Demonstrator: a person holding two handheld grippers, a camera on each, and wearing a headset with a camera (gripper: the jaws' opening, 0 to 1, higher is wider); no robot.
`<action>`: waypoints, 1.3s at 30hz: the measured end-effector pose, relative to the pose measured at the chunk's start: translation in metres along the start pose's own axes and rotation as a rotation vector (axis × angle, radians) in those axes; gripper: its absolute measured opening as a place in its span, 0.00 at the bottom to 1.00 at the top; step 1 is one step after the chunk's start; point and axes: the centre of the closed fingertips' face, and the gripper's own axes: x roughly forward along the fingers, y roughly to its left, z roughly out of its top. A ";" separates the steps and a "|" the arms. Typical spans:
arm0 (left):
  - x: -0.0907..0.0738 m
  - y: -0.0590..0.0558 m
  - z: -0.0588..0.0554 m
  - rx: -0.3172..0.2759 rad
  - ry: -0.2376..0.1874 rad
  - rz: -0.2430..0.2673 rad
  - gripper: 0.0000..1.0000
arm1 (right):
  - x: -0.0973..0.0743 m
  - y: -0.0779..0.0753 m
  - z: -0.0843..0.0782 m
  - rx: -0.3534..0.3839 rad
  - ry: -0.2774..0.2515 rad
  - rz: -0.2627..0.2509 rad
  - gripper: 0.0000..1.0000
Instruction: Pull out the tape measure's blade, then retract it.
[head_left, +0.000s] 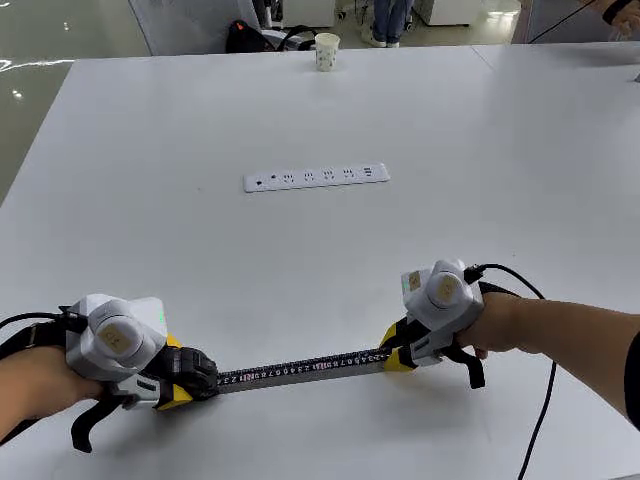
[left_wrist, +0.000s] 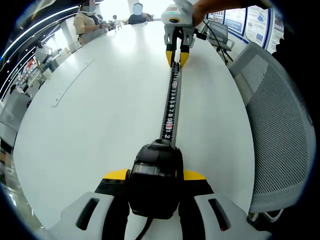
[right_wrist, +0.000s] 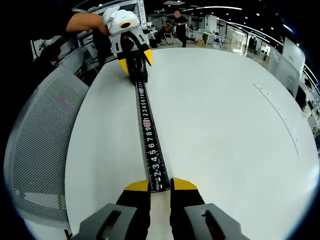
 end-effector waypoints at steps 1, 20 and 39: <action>0.000 0.000 0.000 -0.002 -0.002 0.001 0.32 | 0.000 0.000 0.000 -0.002 0.003 0.002 0.10; 0.000 -0.001 0.002 -0.002 0.030 -0.040 0.34 | 0.002 0.001 0.000 -0.088 0.075 0.003 0.12; -0.004 -0.003 0.001 0.024 0.069 -0.020 0.34 | 0.002 0.003 0.000 -0.142 0.135 0.007 0.13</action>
